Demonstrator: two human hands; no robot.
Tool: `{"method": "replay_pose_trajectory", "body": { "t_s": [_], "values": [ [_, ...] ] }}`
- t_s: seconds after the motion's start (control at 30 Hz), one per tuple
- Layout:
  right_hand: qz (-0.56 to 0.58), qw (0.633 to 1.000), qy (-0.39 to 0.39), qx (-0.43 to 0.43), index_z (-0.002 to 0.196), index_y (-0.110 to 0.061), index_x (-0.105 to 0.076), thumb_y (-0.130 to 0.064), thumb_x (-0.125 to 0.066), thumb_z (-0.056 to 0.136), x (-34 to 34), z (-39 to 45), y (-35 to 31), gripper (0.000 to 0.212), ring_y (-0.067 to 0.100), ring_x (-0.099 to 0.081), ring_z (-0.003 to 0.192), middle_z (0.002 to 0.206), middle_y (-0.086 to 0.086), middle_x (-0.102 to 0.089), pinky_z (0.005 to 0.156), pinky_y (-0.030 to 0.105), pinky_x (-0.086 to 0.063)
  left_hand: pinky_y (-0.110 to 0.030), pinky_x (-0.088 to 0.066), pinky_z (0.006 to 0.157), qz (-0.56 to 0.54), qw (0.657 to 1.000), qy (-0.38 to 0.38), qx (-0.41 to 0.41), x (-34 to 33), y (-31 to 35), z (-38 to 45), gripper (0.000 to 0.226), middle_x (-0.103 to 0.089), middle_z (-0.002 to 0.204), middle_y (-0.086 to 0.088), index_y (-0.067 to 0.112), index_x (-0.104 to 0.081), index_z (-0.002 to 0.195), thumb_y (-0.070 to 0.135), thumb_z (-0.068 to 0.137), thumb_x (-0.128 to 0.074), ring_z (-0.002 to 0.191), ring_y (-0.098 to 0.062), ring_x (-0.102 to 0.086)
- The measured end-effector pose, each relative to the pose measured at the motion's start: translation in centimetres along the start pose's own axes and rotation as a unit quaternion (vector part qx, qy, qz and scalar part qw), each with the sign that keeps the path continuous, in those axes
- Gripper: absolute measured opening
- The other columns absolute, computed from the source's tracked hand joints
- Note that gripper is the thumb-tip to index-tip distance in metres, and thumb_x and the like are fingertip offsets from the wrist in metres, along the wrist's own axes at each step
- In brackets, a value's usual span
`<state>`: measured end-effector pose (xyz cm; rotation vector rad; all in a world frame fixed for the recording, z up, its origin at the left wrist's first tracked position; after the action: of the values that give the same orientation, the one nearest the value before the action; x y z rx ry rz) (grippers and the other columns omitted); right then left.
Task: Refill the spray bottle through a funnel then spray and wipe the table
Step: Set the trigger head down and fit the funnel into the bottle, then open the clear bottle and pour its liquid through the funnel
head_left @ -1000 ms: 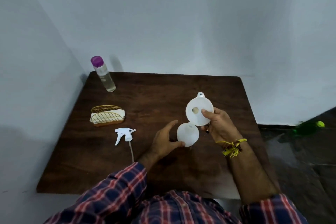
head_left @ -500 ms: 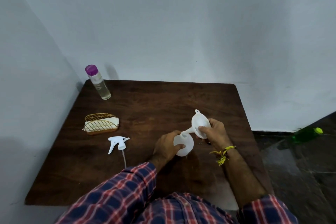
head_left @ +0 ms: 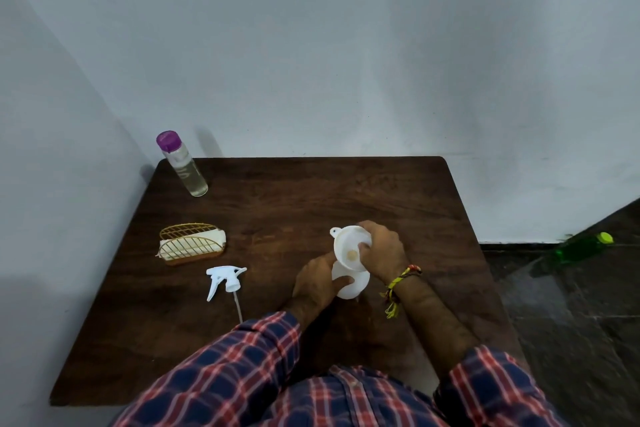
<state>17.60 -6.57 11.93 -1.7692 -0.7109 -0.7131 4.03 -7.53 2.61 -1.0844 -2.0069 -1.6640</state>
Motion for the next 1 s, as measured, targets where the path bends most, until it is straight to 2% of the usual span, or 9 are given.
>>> {"method": "replay_pose_trajectory", "body": {
  "t_s": [0.13,0.23,0.37,0.5,0.63,0.77,0.83,0.93,1.0],
  "values": [
    [-0.077,0.996,-0.019,0.033,0.143,-0.029,-0.044,-0.018,-0.053,0.091,-0.1,0.4,-0.4,0.054,0.025,-0.058,0.116,0.129,0.007,-0.061,0.098,0.038,-0.05,-0.032,-0.046,0.099,-0.015,1.0,0.0,0.001,0.0,0.0,0.0,0.054,-0.063,0.126,0.0,0.023,-0.056,0.13,0.046,0.083,-0.07,0.116,-0.018,-0.058],
    [-0.117,0.992,-0.011,0.049,0.147,-0.028,-0.037,-0.028,-0.058,0.093,0.3,0.4,-0.5,0.058,0.023,-0.057,0.117,0.128,0.006,-0.061,0.098,0.037,-0.048,-0.037,-0.047,0.101,-0.031,0.999,-0.005,-0.011,0.0,-0.2,0.0,0.055,-0.062,0.127,0.001,0.024,-0.054,0.13,0.046,0.082,-0.071,0.116,-0.017,-0.057],
    [-0.131,0.987,0.062,0.068,0.144,-0.025,-0.041,-0.036,-0.061,0.09,1.3,-0.3,-1.2,0.059,0.026,-0.055,0.12,0.132,0.006,-0.058,0.098,0.043,-0.05,-0.039,-0.048,0.101,-0.038,0.998,-0.026,-0.038,0.6,-0.4,-0.1,0.069,-0.058,0.133,0.004,0.026,-0.048,0.135,0.052,0.076,-0.073,0.12,-0.015,-0.055],
    [-0.07,0.977,0.156,0.129,0.132,-0.021,-0.055,-0.027,-0.063,0.089,1.7,-1.4,-3.6,0.044,0.026,-0.057,0.114,0.123,0.006,-0.063,0.09,0.043,-0.052,-0.037,-0.046,0.103,-0.018,0.999,0.036,-0.035,3.3,-1.9,-0.7,0.069,-0.053,0.138,0.009,0.03,-0.044,0.138,0.051,0.078,-0.07,0.124,-0.011,-0.051],
    [-0.038,0.969,0.159,0.183,0.123,-0.018,-0.061,-0.024,-0.064,0.087,0.0,-1.9,-6.7,0.037,0.027,-0.059,0.108,0.114,0.005,-0.066,0.089,0.041,-0.052,-0.035,-0.043,0.105,0.004,0.986,0.165,0.011,7.3,-4.6,-2.1,0.052,-0.055,0.136,0.006,0.025,-0.052,0.134,0.04,0.086,-0.068,0.126,-0.013,-0.05],
    [-0.051,0.97,0.124,0.204,0.122,-0.019,-0.061,-0.025,-0.064,0.088,-2.5,-1.9,-9.3,0.034,0.026,-0.058,0.107,0.113,0.004,-0.066,0.09,0.04,-0.05,-0.034,-0.045,0.098,-0.011,0.958,0.283,0.046,10.8,-7.5,-3.7,0.036,-0.063,0.12,-0.004,0.015,-0.061,0.119,0.024,0.086,-0.07,0.115,-0.021,-0.057],
    [-0.058,0.971,0.103,0.209,0.121,-0.02,-0.061,-0.026,-0.063,0.088,-4.0,-1.8,-10.3,0.034,0.025,-0.059,0.107,0.114,0.004,-0.065,0.091,0.04,-0.05,-0.036,-0.046,0.095,-0.013,0.94,0.325,0.101,12.4,-9.8,-4.8,0.034,-0.061,0.119,-0.005,0.015,-0.061,0.118,0.025,0.086,-0.069,0.112,-0.023,-0.057],
    [-0.059,0.972,0.077,0.215,0.121,-0.019,-0.062,-0.026,-0.064,0.087,-6.2,-1.7,-11.9,0.035,0.024,-0.059,0.106,0.114,0.003,-0.065,0.09,0.039,-0.05,-0.041,-0.046,0.095,-0.01,0.921,0.329,0.207,14.2,-13.9,-6.2,0.043,-0.054,0.128,-0.009,0.014,-0.054,0.126,0.029,0.088,-0.066,0.118,-0.027,-0.053],
    [-0.051,0.972,0.052,0.225,0.12,-0.017,-0.063,-0.024,-0.066,0.086,-8.0,-1.5,-13.2,0.034,0.022,-0.06,0.107,0.113,0.004,-0.066,0.092,0.036,-0.05,-0.044,-0.043,0.099,-0.003,0.916,0.288,0.278,14.7,-17.3,-6.7,0.058,-0.046,0.139,-0.013,0.012,-0.044,0.137,0.034,0.088,-0.066,0.128,-0.031,-0.045]
  ]
}}
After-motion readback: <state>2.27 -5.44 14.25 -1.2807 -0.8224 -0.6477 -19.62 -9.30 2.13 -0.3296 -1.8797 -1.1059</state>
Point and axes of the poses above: each hand's wrist, its own z-axis towards the middle knuckle, its own x-axis out of the back of the hand, y = z × x, the point moved 5 cm from there along z, towards the middle knuckle
